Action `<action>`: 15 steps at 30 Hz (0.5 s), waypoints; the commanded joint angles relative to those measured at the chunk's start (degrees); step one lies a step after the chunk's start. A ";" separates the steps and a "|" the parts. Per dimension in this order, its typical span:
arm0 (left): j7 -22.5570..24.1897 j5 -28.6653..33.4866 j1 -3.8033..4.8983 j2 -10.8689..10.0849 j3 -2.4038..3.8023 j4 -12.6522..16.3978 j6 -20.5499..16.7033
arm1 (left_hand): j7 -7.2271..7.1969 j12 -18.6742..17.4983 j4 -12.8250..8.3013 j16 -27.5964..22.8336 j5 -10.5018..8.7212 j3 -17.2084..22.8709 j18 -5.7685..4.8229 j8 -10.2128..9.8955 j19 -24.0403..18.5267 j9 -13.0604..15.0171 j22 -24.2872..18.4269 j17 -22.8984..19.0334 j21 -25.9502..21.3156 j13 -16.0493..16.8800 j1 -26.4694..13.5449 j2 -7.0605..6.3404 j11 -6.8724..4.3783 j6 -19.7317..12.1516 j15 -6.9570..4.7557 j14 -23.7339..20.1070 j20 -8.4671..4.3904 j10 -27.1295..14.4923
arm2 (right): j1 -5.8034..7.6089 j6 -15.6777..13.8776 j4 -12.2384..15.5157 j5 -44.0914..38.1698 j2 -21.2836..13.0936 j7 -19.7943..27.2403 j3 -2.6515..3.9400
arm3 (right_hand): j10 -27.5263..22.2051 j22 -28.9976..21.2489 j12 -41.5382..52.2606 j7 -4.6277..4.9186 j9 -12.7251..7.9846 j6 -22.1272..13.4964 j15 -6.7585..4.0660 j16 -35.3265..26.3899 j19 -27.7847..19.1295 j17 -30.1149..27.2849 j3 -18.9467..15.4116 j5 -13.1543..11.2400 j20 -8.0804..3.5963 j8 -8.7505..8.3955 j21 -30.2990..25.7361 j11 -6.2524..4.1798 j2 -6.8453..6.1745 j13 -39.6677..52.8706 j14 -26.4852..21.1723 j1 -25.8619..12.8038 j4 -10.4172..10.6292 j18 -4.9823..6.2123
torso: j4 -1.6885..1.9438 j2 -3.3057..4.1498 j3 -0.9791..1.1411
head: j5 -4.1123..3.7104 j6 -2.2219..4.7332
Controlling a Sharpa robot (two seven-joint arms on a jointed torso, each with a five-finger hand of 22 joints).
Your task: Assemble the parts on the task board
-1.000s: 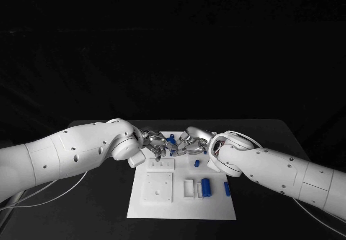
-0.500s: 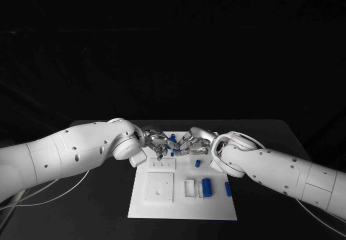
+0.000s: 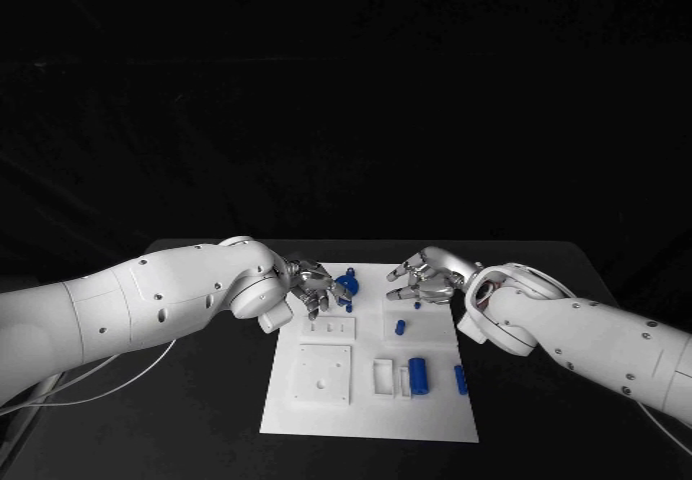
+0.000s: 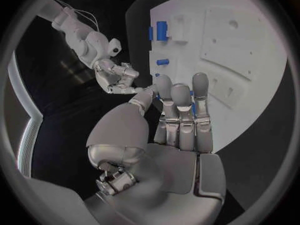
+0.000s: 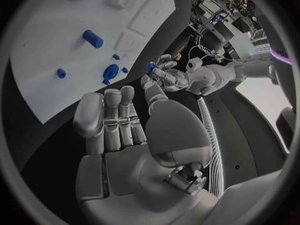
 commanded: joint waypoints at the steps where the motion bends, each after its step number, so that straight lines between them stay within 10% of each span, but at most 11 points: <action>1: -4.23 -3.89 0.04 0.19 -0.10 -0.62 -1.43 | -6.37 1.07 -0.30 0.21 0.08 0.40 -0.42 0.07 0.61 20.00 0.67 0.33 -0.30 0.00 -0.35 0.24 -0.51 7.06 -0.03 0.70 0.10 2.61 | 0.18 0.46 -0.23 4.45 -1.09 3.72 0.87 | -0.44 7.33 0.13 -0.13 -0.06 -0.16 0.03 -0.37 3.67 -0.45 0.28 -0.05 0.52 0.10 -0.75 0.14 0.61 -0.58 -0.59 0.02 -0.34 0.77 | -0.43 -0.33 0.11 | 0.58 -0.29; 6: -5.77 -7.44 0.02 1.20 -1.34 -2.46 -2.79 | -6.53 2.54 -0.97 0.52 0.42 0.45 -0.36 -0.11 1.35 19.74 2.42 1.46 -0.71 0.06 -0.56 0.02 -0.79 7.55 -0.23 1.40 -0.05 2.64 | 1.10 -4.51 -3.52 15.00 -2.28 7.92 2.25 | -0.02 1.34 -3.80 -0.57 0.01 1.81 -0.13 -5.52 2.74 -6.32 0.79 -2.21 0.50 0.07 -15.88 -0.23 1.37 -6.69 -1.36 -0.58 0.95 2.23 | -0.38 -1.15 0.37 | 0.92 -1.27; 11: -6.54 -9.90 -0.05 2.11 -2.26 -3.50 -3.57 | -6.61 3.48 -0.91 1.06 0.58 0.41 -0.44 -0.10 1.77 19.59 3.44 2.17 -0.83 0.39 -0.58 -0.02 -0.93 7.64 -0.44 1.60 -0.29 2.60 | 2.55 -5.49 -7.56 23.49 -1.62 9.41 2.63 | -2.01 -16.74 -10.37 -0.33 0.05 1.86 0.75 -10.91 0.75 -14.13 2.66 -1.00 1.45 0.24 -48.99 0.32 1.21 -15.82 -3.97 0.01 0.11 4.72 | -0.41 -1.53 0.72 | 1.39 -1.69; 13: -6.67 -11.19 -0.29 2.56 -2.48 -3.81 -3.64 | -6.63 3.64 -0.83 1.22 0.65 0.53 -0.48 -0.04 1.92 19.74 4.25 2.49 -1.09 0.47 -0.67 0.01 -1.03 7.62 -0.59 1.57 -0.45 2.59 | 2.96 -5.33 -9.06 26.69 -1.29 9.43 2.71 | -2.44 -22.03 -12.13 -0.04 -0.02 1.70 1.13 -12.59 1.80 -17.53 3.59 -1.00 1.70 0.06 -53.23 0.63 1.00 -19.46 -4.93 0.02 -0.36 4.41 | -0.35 -1.63 0.75 | 1.49 -1.78; 15: -6.66 -12.73 -0.69 3.04 -2.61 -4.12 -3.59 | -6.66 3.77 -0.78 1.28 0.69 0.60 -0.54 -0.02 2.08 19.87 4.69 2.64 -1.26 0.55 -0.69 0.00 -1.06 7.58 -0.66 1.60 -0.56 2.59 | 3.31 -4.95 -10.36 29.25 -0.93 8.84 2.76 | -1.63 -20.10 -10.61 -0.28 -0.05 2.20 0.51 -10.62 2.77 -18.44 4.80 -0.86 0.78 -0.01 -45.90 0.19 0.93 -20.55 -3.62 0.26 -1.33 4.29 | -0.23 -1.71 0.77 | 1.58 -1.93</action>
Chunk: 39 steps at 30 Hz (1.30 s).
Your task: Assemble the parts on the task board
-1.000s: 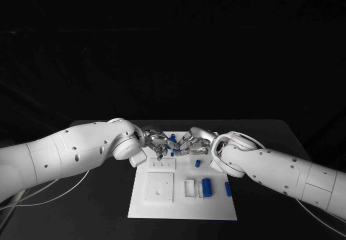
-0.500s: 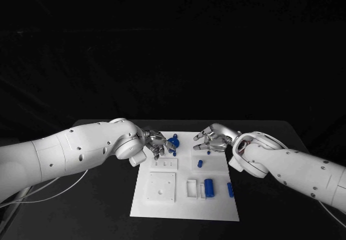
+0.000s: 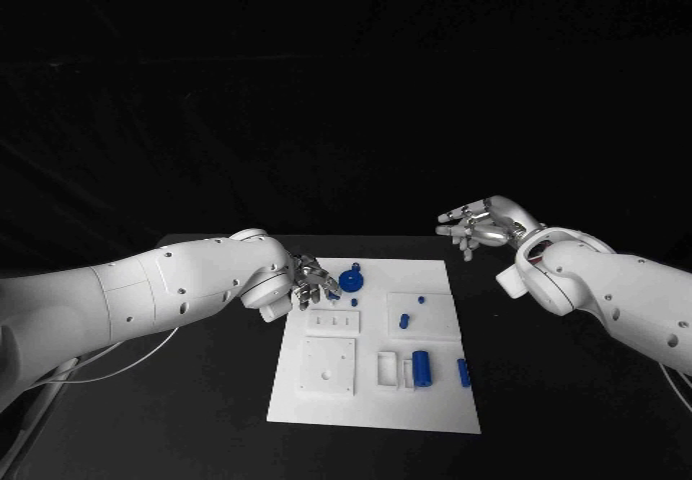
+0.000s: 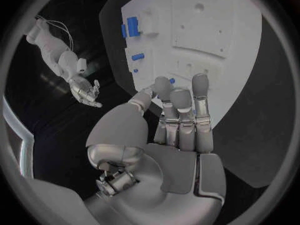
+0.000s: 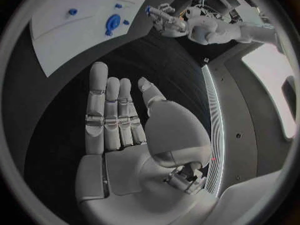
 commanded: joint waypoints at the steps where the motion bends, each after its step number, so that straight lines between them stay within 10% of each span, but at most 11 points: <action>1: -1.40 -5.93 -0.70 0.89 -0.14 -0.46 -1.23 | -6.96 0.22 -0.03 0.33 0.21 0.17 -0.58 0.31 0.52 18.31 0.28 0.10 -0.34 0.07 -0.04 0.56 -0.75 7.21 -0.13 0.24 0.00 2.28 | 0.36 -0.64 -1.83 11.62 0.56 1.66 0.02 | 0.48 2.93 1.32 0.07 -0.03 0.69 -0.44 1.81 2.79 -0.98 1.44 0.24 -0.79 0.04 8.87 -0.37 -0.38 -1.30 0.63 0.48 -1.05 1.27 | 0.19 -0.36 0.16 | 0.25 -0.29; 3: -1.39 -7.41 -1.19 1.48 -0.21 -1.02 -1.30 | -6.97 0.28 -0.01 0.32 0.21 0.30 -0.65 0.27 0.73 18.36 1.04 0.25 -0.81 0.15 -0.05 0.50 -0.77 7.22 -0.19 0.27 -0.09 2.28 | 0.55 0.45 -2.75 12.83 0.84 0.11 0.05 | 0.61 13.05 4.03 -0.12 -0.03 1.36 -0.90 5.49 3.16 1.20 2.48 0.47 -1.41 0.03 27.49 -0.69 -0.61 -0.08 0.92 0.26 -1.96 -0.24 | 0.21 -0.43 0.18 | 0.48 -0.57; 6: -1.42 -9.08 -2.07 2.36 -0.25 -2.09 -1.52 | -6.96 0.31 -0.01 0.33 0.21 0.35 -0.65 0.23 0.84 18.32 1.27 0.29 -0.96 0.18 -0.01 0.50 -0.80 7.19 -0.24 0.30 -0.14 2.29 | 0.71 3.97 -3.79 13.09 1.20 -3.15 0.07 | -0.63 20.12 7.57 -0.06 -0.04 1.08 -0.94 9.18 2.59 4.14 4.20 0.34 -1.48 0.06 37.51 -0.66 -0.78 2.49 0.17 -0.56 -3.07 -0.73 | 0.13 -0.47 0.20 | 0.87 -0.78; 9: -1.33 -10.86 -3.08 3.25 -0.27 -3.42 -1.85 | -6.97 0.39 0.10 0.34 0.24 0.43 -0.80 0.27 1.31 18.22 2.59 0.51 -1.91 0.35 0.07 0.49 -0.85 7.16 -0.32 0.31 -0.29 2.28 | 0.81 6.26 -4.55 12.06 1.58 -5.12 0.08 | -2.48 18.68 6.51 0.22 -0.01 0.00 -0.33 8.41 0.65 3.95 3.83 -0.20 -0.80 0.07 31.49 -0.14 -0.95 1.83 -1.41 -1.68 -2.23 0.58 | 0.01 -0.43 0.20 | 0.90 -0.76; 11: -1.29 -11.55 -3.75 3.79 -0.27 -4.27 -2.03 | -6.99 0.42 0.09 0.35 0.22 0.39 -0.77 0.28 1.36 18.23 2.74 0.52 -2.07 0.37 0.03 0.40 -0.84 7.22 -0.34 0.37 -0.29 2.30 | 0.86 7.06 -4.89 11.82 1.82 -5.57 0.08 | -3.32 8.69 1.05 0.57 -0.01 -0.50 0.80 3.61 -3.89 -0.17 3.93 -0.28 0.61 0.06 11.33 0.64 -1.12 -3.62 -4.02 -1.85 -1.74 2.78 | -0.02 -0.39 0.14 | 0.77 -0.78; 17: -0.88 -12.54 -5.41 4.95 -0.26 -5.73 -3.84 | -7.04 0.95 -0.06 0.83 0.40 0.53 -0.87 0.23 1.98 18.12 4.24 0.91 -2.88 0.72 -0.05 0.35 -0.94 7.30 -0.49 0.54 -0.45 2.27 | 1.00 6.97 -5.93 12.36 2.46 -5.25 0.09 | -2.86 -10.81 -10.32 1.28 -0.02 -1.00 3.30 -5.64 -2.33 -14.16 4.24 -0.26 2.96 0.08 -5.93 2.57 -1.15 -20.23 -6.97 -1.28 -1.26 2.00 | 0.17 -0.34 0.14 | 0.46 -0.99; 23: -0.34 -12.98 -6.36 5.35 -0.25 -5.83 -6.05 | -7.09 1.37 -0.21 1.52 0.75 0.70 -0.90 0.16 2.41 17.40 5.36 1.63 -3.31 0.99 -0.12 0.26 -1.06 7.53 -0.64 0.82 -0.61 2.25 | 1.09 5.63 -6.59 15.88 2.86 -4.24 0.09 | -4.46 -31.07 -23.18 2.37 -0.07 -2.72 6.78 -15.26 -8.34 -28.02 6.00 0.00 6.77 0.16 -7.07 5.66 -1.31 -28.89 -9.56 -1.42 -1.53 3.46 | 0.15 -0.31 0.10 | 0.32 -1.39; 26: -0.22 -13.03 -6.64 5.28 -0.25 -5.48 -6.30 | -7.09 1.38 -0.21 1.54 0.75 0.70 -0.90 0.16 2.42 17.38 5.41 1.66 -3.34 0.99 -0.13 0.26 -1.06 7.52 -0.64 0.84 -0.62 2.26 | 1.11 5.95 -7.03 18.15 3.07 -3.71 0.09 | -2.96 -42.19 -26.70 2.56 -0.09 -2.57 6.77 -17.22 -6.05 -33.56 7.61 0.13 6.90 0.12 -7.02 5.84 -1.80 -28.98 -7.83 -1.59 -1.96 3.53 | 0.16 -0.31 0.14 | 0.25 -1.44; 39: -0.43 -13.08 -7.12 4.62 -0.24 -3.84 -5.61 | -7.11 1.38 -0.14 1.53 0.64 0.62 -0.99 0.28 2.79 16.76 6.61 1.67 -4.37 1.03 -0.21 0.31 -1.07 7.71 -0.67 0.81 -0.67 2.26 | 1.13 8.63 -8.70 21.92 3.94 -1.78 0.09 | -3.51 -48.32 -28.87 2.60 -0.19 -4.23 7.20 -17.98 -6.30 -36.94 13.56 0.30 6.97 0.00 -7.08 6.34 -2.75 -28.98 -8.70 -1.30 -3.91 3.40 | 0.14 -0.38 0.20 | 0.12 -1.73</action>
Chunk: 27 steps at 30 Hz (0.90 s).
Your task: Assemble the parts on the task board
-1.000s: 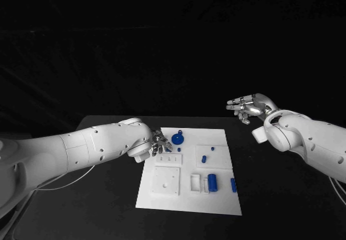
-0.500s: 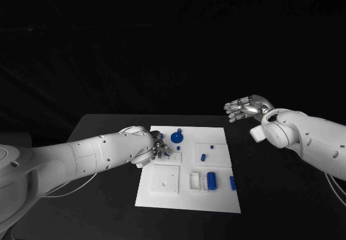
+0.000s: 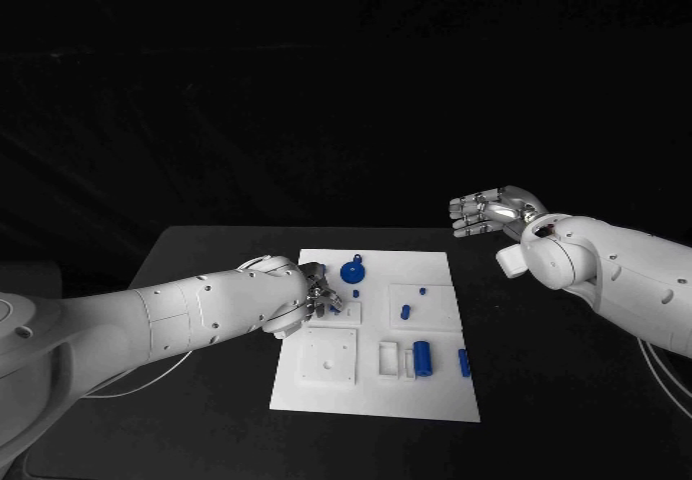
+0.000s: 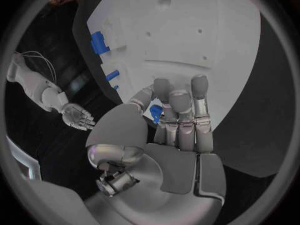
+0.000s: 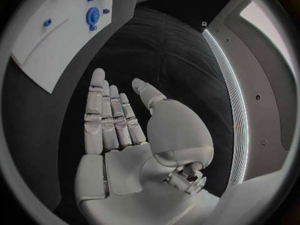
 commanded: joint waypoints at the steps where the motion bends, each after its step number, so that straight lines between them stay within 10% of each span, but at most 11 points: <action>1: 0.40 -0.46 -0.04 -0.10 0.03 0.44 0.12 | -7.09 0.11 -0.07 0.29 0.03 0.25 -0.93 0.36 0.46 16.36 0.38 0.09 -0.40 0.06 -0.08 0.49 -1.00 7.69 -0.35 0.10 0.05 2.18 | 0.03 2.61 -0.27 2.50 0.25 1.66 0.03 | -1.36 -0.94 -0.95 -0.27 -0.11 -1.37 0.68 -1.86 -2.34 -1.57 0.53 -0.02 0.60 -0.02 0.02 0.69 -0.50 -0.07 -1.20 0.34 -0.42 -0.03 | -0.03 -0.01 0.05 | -0.03 -0.09; 10: -0.04 -0.47 -0.05 -0.20 0.03 0.50 0.91 | -7.05 -0.03 -0.04 -0.01 -0.23 0.19 -0.96 0.20 0.61 16.04 0.97 -0.23 -1.03 0.00 -0.01 0.52 -0.96 7.69 -0.33 -0.02 0.06 2.17 | 0.03 7.09 -1.50 6.78 0.85 0.57 0.03 | -4.65 -1.67 -2.22 -0.47 -0.24 -5.27 2.54 -10.40 -10.08 -7.45 1.10 -0.13 3.01 -0.14 0.28 1.53 -0.20 -0.13 -2.66 0.65 -1.21 -0.18 | -0.01 0.02 0.05 | 0.00 -0.30; 14: -0.28 -0.47 -0.05 -0.22 0.03 0.39 1.26 | -7.00 -0.08 0.10 -0.08 -0.77 0.16 -0.96 0.11 0.74 15.39 1.27 -0.29 -1.38 -0.03 0.05 0.73 -0.93 7.62 -0.32 0.01 0.08 2.19 | 0.02 10.84 -2.16 9.15 1.12 -0.42 0.03 | -8.15 -1.95 -2.30 -0.70 -0.38 -8.82 3.95 -14.81 -23.66 -7.53 -4.76 0.54 5.64 -0.27 0.18 2.13 -0.13 -0.12 -6.82 -0.52 1.41 -3.33 | 0.01 0.06 0.06 | -0.02 -0.27; 20: -0.54 -0.47 -0.05 -0.31 0.03 0.31 1.69 | -7.00 -0.08 0.10 -0.08 -0.77 0.16 -0.96 0.11 0.74 15.39 1.27 -0.29 -1.38 -0.03 0.05 0.73 -0.93 7.62 -0.32 0.01 0.08 2.19 | 0.02 13.27 -2.76 10.37 1.33 -1.44 0.03 | -9.58 -1.95 -2.21 -0.42 -0.43 -9.88 4.40 -16.54 -31.14 -7.63 -9.25 0.93 7.05 -0.32 0.18 2.58 1.36 -0.13 -8.53 1.36 2.37 -4.38 | -0.01 0.02 0.01 | -0.07 -0.35; 27: -0.73 -0.47 -0.05 -0.31 0.03 0.05 1.57 | -6.96 -0.21 0.22 -0.37 -1.13 -0.05 -1.06 0.29 1.25 14.76 2.37 -0.57 -2.66 0.02 0.30 0.92 -0.94 7.45 -0.38 -0.01 0.00 2.16 | -0.01 14.98 -3.21 10.69 1.52 -1.69 0.02 | -10.27 -2.49 -2.16 -0.33 -0.46 -10.34 4.35 -17.08 -37.93 -7.76 -9.61 1.38 7.82 -0.36 -0.33 2.74 1.82 -0.14 -9.36 1.70 2.40 -3.18 | 0.00 0.04 0.00 | -0.04 -0.33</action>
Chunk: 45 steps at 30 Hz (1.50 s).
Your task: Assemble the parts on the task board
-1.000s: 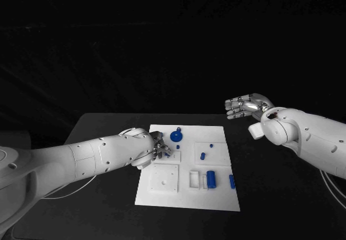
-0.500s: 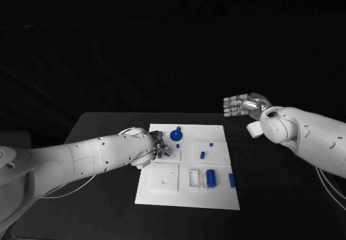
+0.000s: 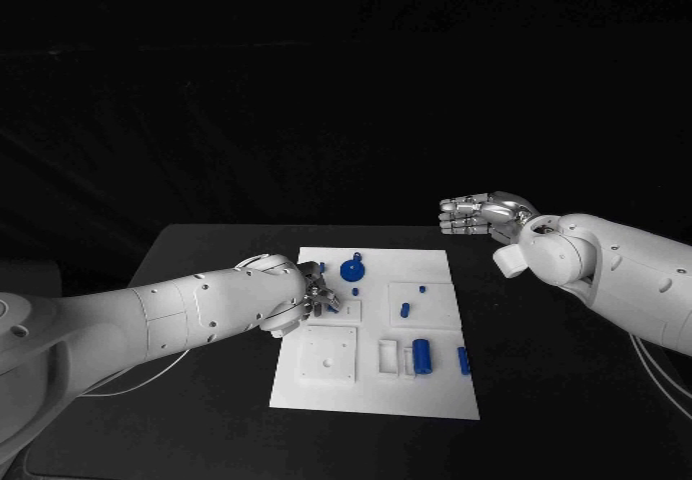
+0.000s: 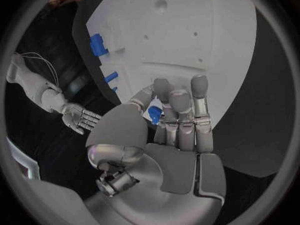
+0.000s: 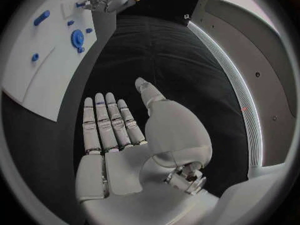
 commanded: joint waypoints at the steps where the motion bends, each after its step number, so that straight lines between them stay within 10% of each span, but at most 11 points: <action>1: -0.27 -0.24 -0.01 0.06 0.03 -0.04 0.76 | -7.07 -0.21 0.24 -0.37 -0.34 -0.05 -1.00 0.39 0.24 14.71 0.19 -0.07 -0.25 0.04 0.19 0.83 -0.94 7.31 -0.40 -0.02 0.00 2.16 | -0.02 3.89 -0.14 1.48 0.22 -0.34 0.03 | -0.14 -0.01 -0.07 0.19 -0.04 -0.19 0.23 -0.21 -0.07 -0.03 0.03 0.27 0.02 -0.35 -0.16 0.06 0.37 -0.05 0.26 0.14 -0.04 0.83 | 0.02 0.00 0.00 | 0.04 -0.02; 30: -0.45 -0.11 -0.01 0.46 0.03 -0.33 1.90 | -7.01 -0.88 0.82 -0.83 -1.75 -0.31 -1.14 0.34 0.87 14.21 1.74 -0.38 -2.14 0.74 0.14 1.38 -0.90 7.06 -0.45 -0.16 -0.07 2.16 | -0.30 5.07 -0.15 0.90 0.83 -0.34 0.00 | -0.33 -0.08 -0.15 1.15 -0.07 -0.56 0.79 -0.13 1.03 0.09 0.34 0.64 -1.29 -0.38 -0.22 1.14 0.34 -0.05 4.25 0.41 0.16 -0.14 | -0.05 0.03 0.06 | -0.39 -0.42; 35: -0.38 -0.10 -0.01 0.78 0.03 -0.82 1.83 | -6.96 -1.32 1.03 -1.06 -5.65 -0.45 -1.27 0.42 1.30 12.84 2.59 -0.47 -3.34 1.09 0.71 1.90 -0.93 6.89 -0.49 -0.20 -0.14 2.14 | -0.32 5.09 -0.09 0.67 0.88 -0.40 0.00 | -0.42 -0.08 -0.12 1.20 -0.07 -0.61 0.85 -0.12 0.89 0.09 0.16 0.73 -1.25 -0.38 -0.21 1.17 0.31 -0.05 4.18 0.30 0.38 -0.10 | -0.02 0.01 0.06 | -0.75 -0.49; 45: -0.33 0.14 -0.02 1.42 0.04 -1.39 2.57 | -6.95 -1.55 1.25 -1.10 -6.33 -0.70 -1.35 0.43 1.63 12.43 3.28 -0.56 -4.20 1.49 0.60 2.05 -0.91 6.96 -0.49 -0.17 -0.15 2.17 | -0.33 5.17 -0.03 -0.12 1.03 -0.39 -0.01 | -0.57 -0.10 -0.10 1.23 -0.08 -0.89 0.88 -0.11 0.47 0.09 -0.05 0.72 -1.18 -0.39 -0.24 1.22 0.24 -0.05 4.01 0.43 0.50 -0.10 | -0.01 0.03 0.09 | -0.76 -0.68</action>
